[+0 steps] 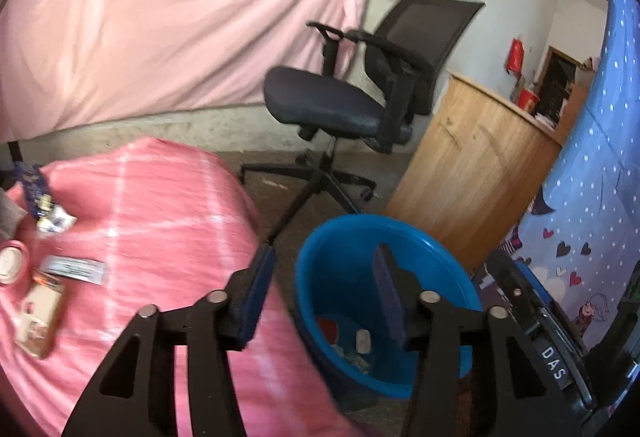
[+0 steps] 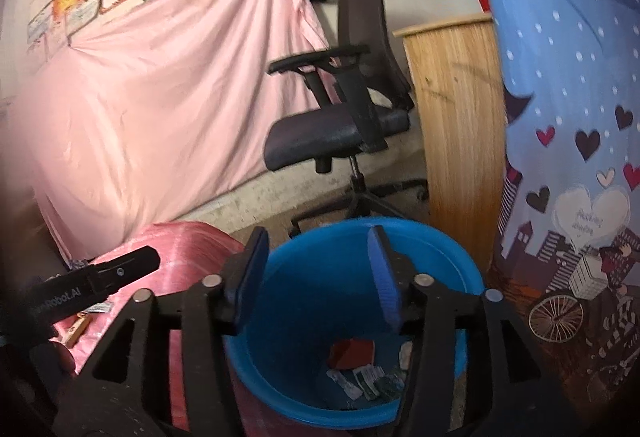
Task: Collect trash
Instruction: 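Move both grippers back over the remaining trash on the bed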
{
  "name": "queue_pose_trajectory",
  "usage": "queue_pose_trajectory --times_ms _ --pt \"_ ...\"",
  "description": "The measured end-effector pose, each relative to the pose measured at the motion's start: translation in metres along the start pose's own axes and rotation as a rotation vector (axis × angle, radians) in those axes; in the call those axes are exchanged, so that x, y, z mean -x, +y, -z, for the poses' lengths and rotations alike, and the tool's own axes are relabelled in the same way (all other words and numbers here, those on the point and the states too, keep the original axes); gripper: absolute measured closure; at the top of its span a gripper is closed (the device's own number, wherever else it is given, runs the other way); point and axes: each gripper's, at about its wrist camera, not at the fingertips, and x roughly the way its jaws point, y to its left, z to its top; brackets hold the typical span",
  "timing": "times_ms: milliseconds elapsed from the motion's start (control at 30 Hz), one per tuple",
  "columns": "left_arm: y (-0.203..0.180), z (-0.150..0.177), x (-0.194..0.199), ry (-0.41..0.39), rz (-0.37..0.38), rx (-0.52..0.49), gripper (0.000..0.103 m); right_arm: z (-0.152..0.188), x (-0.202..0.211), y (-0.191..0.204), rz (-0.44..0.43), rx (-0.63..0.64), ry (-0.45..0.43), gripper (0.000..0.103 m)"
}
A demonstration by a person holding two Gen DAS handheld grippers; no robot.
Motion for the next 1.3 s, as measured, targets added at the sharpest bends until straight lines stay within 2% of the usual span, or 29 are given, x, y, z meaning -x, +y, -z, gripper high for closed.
queue_pose_trajectory --times_ms 167,200,233,400,700,900,1100,1300 --pt "0.027 -0.004 0.038 -0.096 -0.061 0.028 0.039 -0.003 0.010 0.025 -0.045 0.043 -0.071 0.010" --pt "0.033 -0.004 0.044 -0.110 -0.072 0.032 0.031 -0.004 0.012 0.031 -0.053 0.051 -0.085 0.005" --pt "0.038 -0.003 0.050 -0.126 -0.082 0.037 0.022 -0.004 0.014 0.036 -0.064 0.059 -0.101 0.002" --pt "0.068 0.002 0.085 -0.225 -0.169 0.051 0.003 -0.005 0.023 0.060 -0.133 0.104 -0.161 0.000" --pt "0.110 0.021 0.128 -0.343 -0.296 0.069 0.002 -0.001 0.036 0.101 -0.239 0.181 -0.253 0.000" --pt "0.133 0.039 0.152 -0.398 -0.380 0.060 0.002 0.007 0.041 0.129 -0.299 0.239 -0.275 0.000" --pt "0.158 0.058 0.170 -0.418 -0.450 0.042 0.002 0.017 0.037 0.159 -0.366 0.291 -0.248 0.000" --pt "0.177 0.079 0.169 -0.377 -0.509 0.000 0.002 0.029 0.023 0.183 -0.411 0.333 -0.174 0.000"
